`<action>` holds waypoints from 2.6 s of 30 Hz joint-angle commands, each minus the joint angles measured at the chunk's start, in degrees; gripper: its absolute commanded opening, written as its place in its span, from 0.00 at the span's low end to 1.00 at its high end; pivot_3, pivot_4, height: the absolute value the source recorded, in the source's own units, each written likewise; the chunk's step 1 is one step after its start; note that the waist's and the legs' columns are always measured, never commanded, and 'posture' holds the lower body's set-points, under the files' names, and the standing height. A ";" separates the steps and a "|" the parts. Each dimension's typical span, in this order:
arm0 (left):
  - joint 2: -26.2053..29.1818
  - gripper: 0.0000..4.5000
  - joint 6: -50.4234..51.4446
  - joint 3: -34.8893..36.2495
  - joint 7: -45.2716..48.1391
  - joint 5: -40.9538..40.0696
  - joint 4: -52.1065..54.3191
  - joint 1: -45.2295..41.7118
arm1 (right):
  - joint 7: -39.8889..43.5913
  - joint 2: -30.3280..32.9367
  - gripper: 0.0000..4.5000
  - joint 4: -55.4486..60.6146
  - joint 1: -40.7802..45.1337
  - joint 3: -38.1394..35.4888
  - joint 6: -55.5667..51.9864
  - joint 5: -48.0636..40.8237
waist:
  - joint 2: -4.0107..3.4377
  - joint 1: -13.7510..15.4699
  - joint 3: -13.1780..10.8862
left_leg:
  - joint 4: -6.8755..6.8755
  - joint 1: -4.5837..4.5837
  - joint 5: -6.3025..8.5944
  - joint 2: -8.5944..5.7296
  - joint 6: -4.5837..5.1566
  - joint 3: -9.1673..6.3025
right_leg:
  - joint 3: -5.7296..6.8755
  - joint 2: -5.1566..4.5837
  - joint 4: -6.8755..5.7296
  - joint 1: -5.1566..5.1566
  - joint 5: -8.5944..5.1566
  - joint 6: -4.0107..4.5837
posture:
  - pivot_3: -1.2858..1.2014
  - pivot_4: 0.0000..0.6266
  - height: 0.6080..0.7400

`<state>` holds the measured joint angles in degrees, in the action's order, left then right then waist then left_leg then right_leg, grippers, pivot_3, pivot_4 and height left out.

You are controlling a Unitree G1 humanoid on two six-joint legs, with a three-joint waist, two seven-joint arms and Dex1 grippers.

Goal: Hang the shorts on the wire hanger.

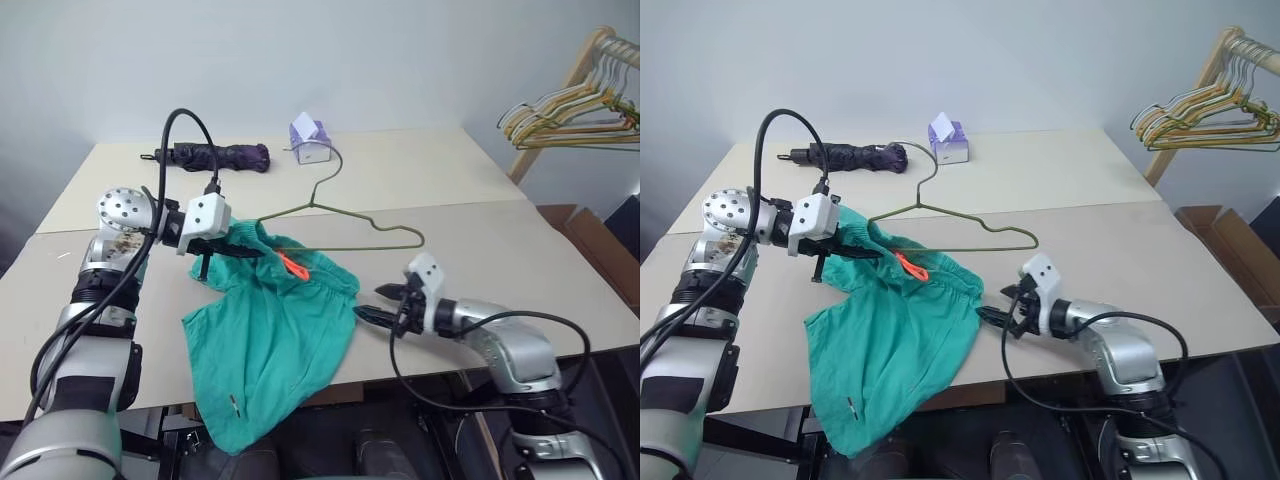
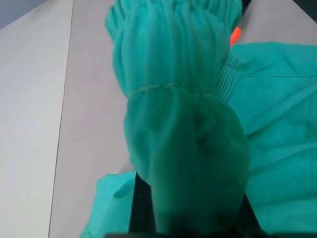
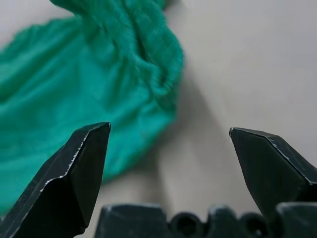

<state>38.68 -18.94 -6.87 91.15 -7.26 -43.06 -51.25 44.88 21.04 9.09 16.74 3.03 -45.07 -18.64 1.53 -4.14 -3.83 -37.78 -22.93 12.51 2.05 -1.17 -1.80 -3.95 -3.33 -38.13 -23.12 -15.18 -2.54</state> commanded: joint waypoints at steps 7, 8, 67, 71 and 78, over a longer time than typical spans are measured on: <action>0.93 0.00 0.36 2.03 0.05 -1.96 2.63 -0.72 | -6.43 -7.39 0.96 -11.87 4.87 2.15 4.93 1.37 | 0.02 -0.11 0.02 | 0.00 0.02 0.00 0.00 0.00 -0.01 | 0.00 0.00 -0.01 0.01 0.00 0.00 | 0.50 0.01 1.00; 0.93 0.00 0.42 2.07 0.00 -1.95 2.69 -0.68 | -7.07 -8.12 0.91 -12.64 5.22 1.52 5.26 1.10 | 0.03 -0.12 0.03 | 0.00 0.03 0.00 0.01 0.00 -0.01 | 0.01 0.00 -0.02 0.02 0.00 0.00 | 0.50 0.01 1.00; 12.66 0.00 -15.30 -5.15 -7.35 13.41 -16.88 -1.09 | 0.63 9.72 0.00 -9.80 5.89 -7.67 2.65 -12.57 | 0.03 0.13 0.03 | 0.00 0.00 0.00 0.00 0.01 -0.03 | 0.02 0.00 -0.03 0.00 0.00 0.00 | 0.50 0.02 1.00; 12.32 0.00 -16.77 -5.95 -6.57 13.94 -16.47 -0.97 | 1.46 10.14 0.00 -8.77 6.03 -7.43 3.14 -12.73 | 0.03 0.12 0.03 | 0.00 0.00 0.00 0.00 0.01 -0.03 | 0.02 0.00 -0.03 0.00 0.00 0.00 | 0.50 0.01 1.00; 10.30 0.00 -17.07 -7.49 -6.62 14.58 -16.67 -2.16 | 2.48 10.45 0.00 -2.79 5.34 -6.88 3.20 -13.84 | 0.03 0.11 0.03 | 0.00 -0.01 0.00 0.00 0.01 -0.03 | 0.02 0.00 -0.03 0.00 0.00 0.00 | 0.50 0.01 1.00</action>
<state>46.85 -36.27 -14.39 84.59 4.87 -58.17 -52.00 47.56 28.74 4.19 21.79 -0.04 -43.79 -32.56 1.56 -4.04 -3.80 -37.78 -22.94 12.52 2.04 -1.16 -1.84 -3.93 -3.34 -38.16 -23.12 -15.18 -2.54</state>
